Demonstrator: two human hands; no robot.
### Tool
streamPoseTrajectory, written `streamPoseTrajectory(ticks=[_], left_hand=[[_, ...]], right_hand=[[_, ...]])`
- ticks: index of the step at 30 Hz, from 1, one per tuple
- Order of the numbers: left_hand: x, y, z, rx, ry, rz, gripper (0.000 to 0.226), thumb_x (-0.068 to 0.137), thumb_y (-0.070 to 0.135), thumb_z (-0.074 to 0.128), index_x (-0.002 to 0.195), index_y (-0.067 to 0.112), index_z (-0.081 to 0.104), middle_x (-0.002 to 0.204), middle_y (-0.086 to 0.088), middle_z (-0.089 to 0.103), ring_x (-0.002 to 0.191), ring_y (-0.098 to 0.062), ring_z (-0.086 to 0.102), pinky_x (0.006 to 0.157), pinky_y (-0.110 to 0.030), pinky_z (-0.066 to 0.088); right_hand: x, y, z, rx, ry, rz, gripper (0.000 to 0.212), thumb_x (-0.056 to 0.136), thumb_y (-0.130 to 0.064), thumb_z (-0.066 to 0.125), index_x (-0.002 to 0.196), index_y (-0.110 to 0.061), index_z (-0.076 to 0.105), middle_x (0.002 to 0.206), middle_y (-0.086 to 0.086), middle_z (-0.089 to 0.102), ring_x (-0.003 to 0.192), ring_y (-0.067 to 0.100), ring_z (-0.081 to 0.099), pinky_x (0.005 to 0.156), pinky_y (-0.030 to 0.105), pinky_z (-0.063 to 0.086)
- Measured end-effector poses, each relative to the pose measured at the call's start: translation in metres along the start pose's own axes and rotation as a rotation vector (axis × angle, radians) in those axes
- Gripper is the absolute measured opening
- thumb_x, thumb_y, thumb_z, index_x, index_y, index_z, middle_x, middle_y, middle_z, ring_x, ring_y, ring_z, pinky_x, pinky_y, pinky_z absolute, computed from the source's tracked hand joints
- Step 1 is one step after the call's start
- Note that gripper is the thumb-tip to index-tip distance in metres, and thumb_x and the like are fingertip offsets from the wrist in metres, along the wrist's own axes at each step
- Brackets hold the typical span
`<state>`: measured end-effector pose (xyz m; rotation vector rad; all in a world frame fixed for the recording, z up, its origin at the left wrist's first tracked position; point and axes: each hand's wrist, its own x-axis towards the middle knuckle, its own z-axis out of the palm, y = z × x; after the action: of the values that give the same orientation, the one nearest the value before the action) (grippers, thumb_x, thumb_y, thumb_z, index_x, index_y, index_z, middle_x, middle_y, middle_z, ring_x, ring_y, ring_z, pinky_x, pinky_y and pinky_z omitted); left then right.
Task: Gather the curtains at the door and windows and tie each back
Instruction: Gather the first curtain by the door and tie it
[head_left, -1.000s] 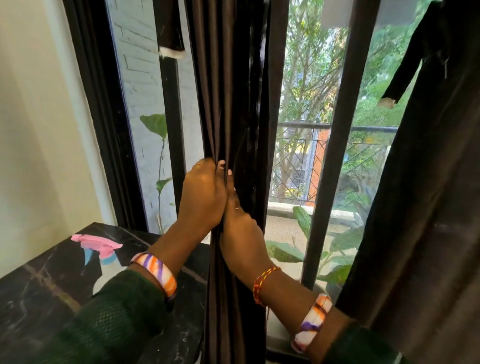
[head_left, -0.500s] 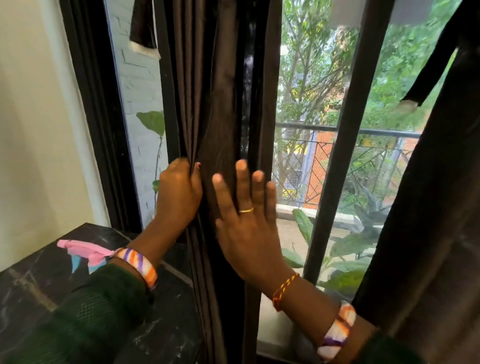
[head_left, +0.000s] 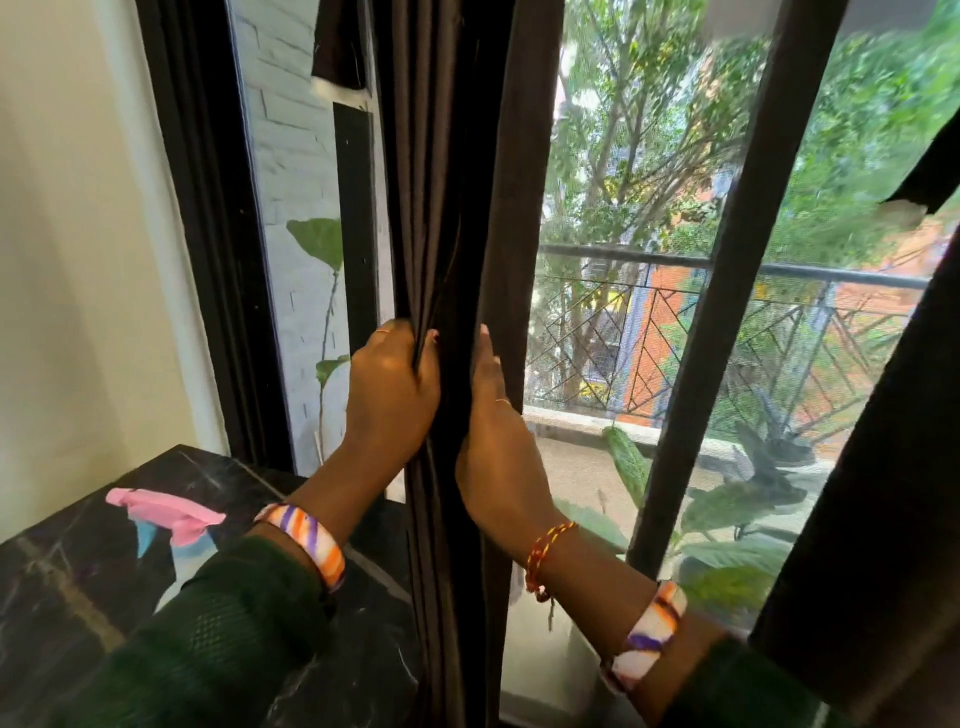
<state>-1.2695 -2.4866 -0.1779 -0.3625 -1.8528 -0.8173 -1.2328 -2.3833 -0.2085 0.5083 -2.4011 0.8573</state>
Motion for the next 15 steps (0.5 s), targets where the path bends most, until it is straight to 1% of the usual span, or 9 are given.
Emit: streamPoseTrajectory(ticks=[3,4,5,6,9,10,12,13,15], left_hand=[[0.002,0.003,0.001,-0.009,-0.004,-0.017,0.021,0.088,0.008,0.053,0.074,-0.007,0.06,0.066,-0.021,0.06,0.058,-0.012,0.045,0.054,-0.004,0.025],[0.002,0.003,0.002,-0.015,-0.008,-0.025,0.022,0.088,0.008,0.053,0.075,-0.007,0.06,0.066,-0.021,0.06,0.059,-0.012,0.045,0.055,-0.004,0.025],[0.002,0.004,0.002,-0.023,-0.013,-0.033,0.022,0.088,0.009,0.052,0.075,-0.008,0.061,0.067,-0.02,0.06,0.059,-0.012,0.045,0.055,-0.005,0.025],[0.001,0.004,0.002,-0.033,-0.019,-0.045,0.023,0.089,0.01,0.051,0.076,-0.008,0.061,0.067,-0.021,0.06,0.059,-0.012,0.046,0.055,-0.005,0.026],[0.001,0.006,0.002,-0.1,-0.031,-0.078,0.029,0.09,0.016,0.047,0.081,-0.008,0.061,0.072,-0.02,0.061,0.061,-0.013,0.049,0.055,-0.006,0.031],[0.0,0.007,0.001,-0.131,-0.036,-0.089,0.032,0.09,0.018,0.045,0.083,-0.008,0.061,0.073,-0.02,0.062,0.061,-0.011,0.05,0.055,-0.005,0.035],[-0.001,0.011,0.0,-0.191,-0.049,-0.116,0.037,0.091,0.024,0.042,0.086,-0.007,0.061,0.075,-0.018,0.062,0.059,-0.003,0.048,0.057,-0.001,0.039],[-0.002,0.013,0.0,-0.208,-0.06,-0.126,0.041,0.092,0.03,0.041,0.085,-0.006,0.061,0.073,-0.016,0.06,0.06,0.0,0.047,0.057,0.0,0.038],[-0.003,0.017,-0.001,-0.213,-0.085,-0.116,0.055,0.09,0.048,0.04,0.079,-0.003,0.058,0.067,-0.01,0.053,0.057,-0.001,0.044,0.055,-0.002,0.037]], right_hand=[[0.0,-0.011,0.001,0.023,-0.081,-0.001,0.108,0.087,0.0,0.047,0.119,-0.049,-0.044,0.156,0.02,0.01,0.098,0.038,0.063,0.076,0.048,0.054],[0.0,-0.013,0.001,0.04,-0.103,0.012,0.107,0.087,0.001,0.048,0.121,-0.046,-0.042,0.157,0.018,0.002,0.102,0.038,0.062,0.079,0.048,0.053],[0.0,-0.013,0.002,0.053,-0.12,0.025,0.104,0.087,0.001,0.049,0.123,-0.044,-0.039,0.157,0.017,-0.001,0.105,0.039,0.061,0.08,0.046,0.052],[0.0,-0.013,0.002,0.058,-0.129,0.037,0.102,0.088,0.0,0.049,0.124,-0.042,-0.037,0.157,0.016,-0.003,0.105,0.038,0.06,0.079,0.043,0.052],[-0.003,-0.013,0.003,0.041,-0.143,0.051,0.1,0.089,-0.002,0.049,0.123,-0.04,-0.037,0.158,0.014,-0.004,0.103,0.038,0.06,0.067,0.035,0.044],[-0.004,-0.012,0.003,0.038,-0.15,0.057,0.099,0.089,-0.002,0.049,0.122,-0.041,-0.037,0.158,0.013,-0.005,0.102,0.038,0.061,0.064,0.032,0.041],[-0.005,-0.012,0.003,0.012,-0.159,0.062,0.1,0.09,-0.001,0.048,0.119,-0.041,-0.039,0.158,0.013,-0.007,0.099,0.036,0.062,0.063,0.03,0.038],[-0.006,-0.012,0.003,-0.011,-0.168,0.062,0.1,0.09,0.0,0.047,0.117,-0.04,-0.041,0.157,0.014,-0.008,0.098,0.035,0.062,0.062,0.03,0.038],[-0.01,-0.012,0.003,-0.057,-0.205,0.068,0.1,0.09,0.004,0.045,0.112,-0.037,-0.044,0.157,0.016,-0.008,0.099,0.035,0.062,0.064,0.032,0.042]])
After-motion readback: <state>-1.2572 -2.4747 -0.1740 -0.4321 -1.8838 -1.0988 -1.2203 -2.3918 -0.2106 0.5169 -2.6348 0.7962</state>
